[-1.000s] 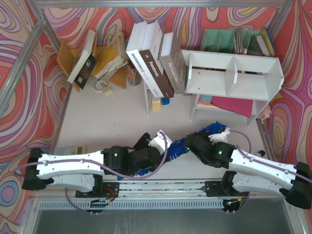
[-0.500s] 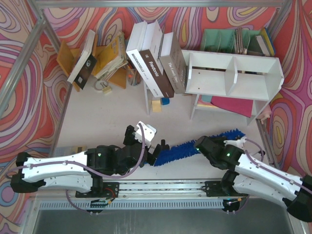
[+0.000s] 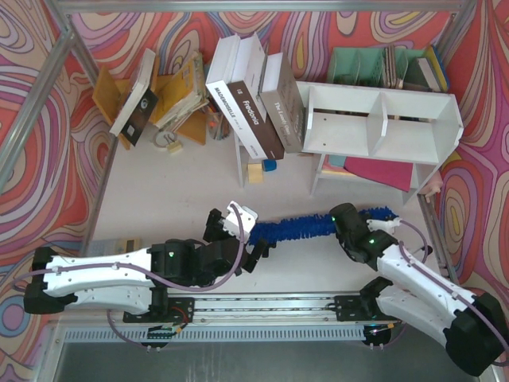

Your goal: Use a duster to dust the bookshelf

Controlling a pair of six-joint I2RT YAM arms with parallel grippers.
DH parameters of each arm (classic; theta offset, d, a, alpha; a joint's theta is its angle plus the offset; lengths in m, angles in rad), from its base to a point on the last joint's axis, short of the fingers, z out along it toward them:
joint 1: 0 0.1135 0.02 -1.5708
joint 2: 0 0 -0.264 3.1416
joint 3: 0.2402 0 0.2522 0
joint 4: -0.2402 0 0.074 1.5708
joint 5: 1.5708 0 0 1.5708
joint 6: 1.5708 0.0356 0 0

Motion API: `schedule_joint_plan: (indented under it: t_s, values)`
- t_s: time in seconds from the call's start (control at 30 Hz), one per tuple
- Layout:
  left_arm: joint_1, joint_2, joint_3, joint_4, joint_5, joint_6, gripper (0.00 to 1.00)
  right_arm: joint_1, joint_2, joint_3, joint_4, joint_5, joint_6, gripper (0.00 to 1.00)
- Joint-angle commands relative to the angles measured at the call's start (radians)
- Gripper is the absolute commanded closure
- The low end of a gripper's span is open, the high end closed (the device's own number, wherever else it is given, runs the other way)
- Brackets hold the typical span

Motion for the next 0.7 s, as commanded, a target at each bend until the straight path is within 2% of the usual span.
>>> schedule_joint_plan:
  t_s: [0.0, 0.17, 0.47, 0.53, 0.67]
  values:
    - [0.004, -0.001, -0.038, -0.015, -0.013, -0.029, 0.02, -0.081, 0.036, -0.01, 0.153, -0.067, -0.045, 0.73]
    - [0.005, -0.013, -0.052, -0.006, -0.025, -0.041, 0.02, -0.154, 0.1, -0.025, 0.234, -0.124, -0.071, 0.72]
    - [0.004, -0.034, -0.071, 0.017, -0.05, -0.063, 0.02, -0.214, 0.173, -0.059, 0.279, -0.158, -0.074, 0.59]
    - [0.004, -0.031, -0.074, 0.012, -0.055, -0.067, 0.02, -0.225, 0.177, -0.064, 0.273, -0.161, -0.072, 0.53]
    - [0.005, -0.025, -0.07, -0.018, -0.1, -0.099, 0.02, -0.238, 0.171, -0.067, 0.245, -0.162, -0.069, 0.29]
